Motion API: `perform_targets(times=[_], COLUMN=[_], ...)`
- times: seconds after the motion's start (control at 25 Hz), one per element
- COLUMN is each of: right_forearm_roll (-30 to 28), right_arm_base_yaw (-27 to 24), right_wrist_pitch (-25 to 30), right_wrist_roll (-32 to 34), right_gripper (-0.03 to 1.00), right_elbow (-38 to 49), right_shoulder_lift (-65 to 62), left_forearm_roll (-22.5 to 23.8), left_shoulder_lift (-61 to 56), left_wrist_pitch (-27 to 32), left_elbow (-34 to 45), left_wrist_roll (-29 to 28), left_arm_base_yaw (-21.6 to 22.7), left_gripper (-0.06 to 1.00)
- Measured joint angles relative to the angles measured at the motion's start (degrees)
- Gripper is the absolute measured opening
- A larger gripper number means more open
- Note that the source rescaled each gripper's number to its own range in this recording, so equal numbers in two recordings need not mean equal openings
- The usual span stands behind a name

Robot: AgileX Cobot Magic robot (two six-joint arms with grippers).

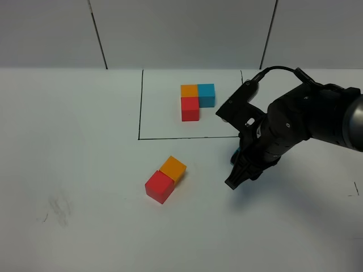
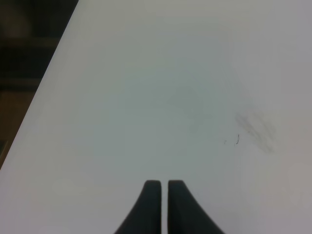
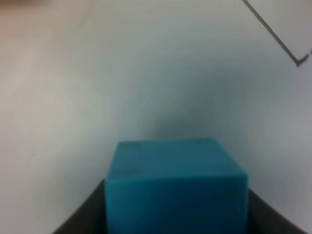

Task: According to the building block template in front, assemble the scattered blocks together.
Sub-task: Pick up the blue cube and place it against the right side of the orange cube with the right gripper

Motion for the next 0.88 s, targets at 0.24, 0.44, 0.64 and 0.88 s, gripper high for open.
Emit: perform_targets(times=[0.24, 0.44, 0.64, 0.88], right_forearm_roll=[0.65, 0.82, 2.41, 6.49], right_arm_base_yaw=[3.22, 5.92, 8.01, 8.98], right_wrist_pitch=[2.26, 2.58, 3.12, 3.94], right_wrist_roll=[-0.52, -0.59, -1.35, -3.28], right_gripper=[0.51, 0.51, 0.51, 0.51], right_elbow=[-2.65, -2.95, -3.54, -6.4], right_shoulder_lift=[0.0, 0.0, 0.0, 0.0], left_forearm_roll=[0.0, 0.0, 0.0, 0.0], left_shoulder_lift=[0.0, 0.0, 0.0, 0.0], left_wrist_pitch=[0.0, 0.0, 0.0, 0.0], left_elbow=[0.0, 0.0, 0.0, 0.0], left_wrist_roll=[0.0, 0.0, 0.0, 0.0], left_arm_base_yaw=[0.0, 0.0, 0.0, 0.0], left_gripper=[0.0, 0.0, 0.0, 0.0])
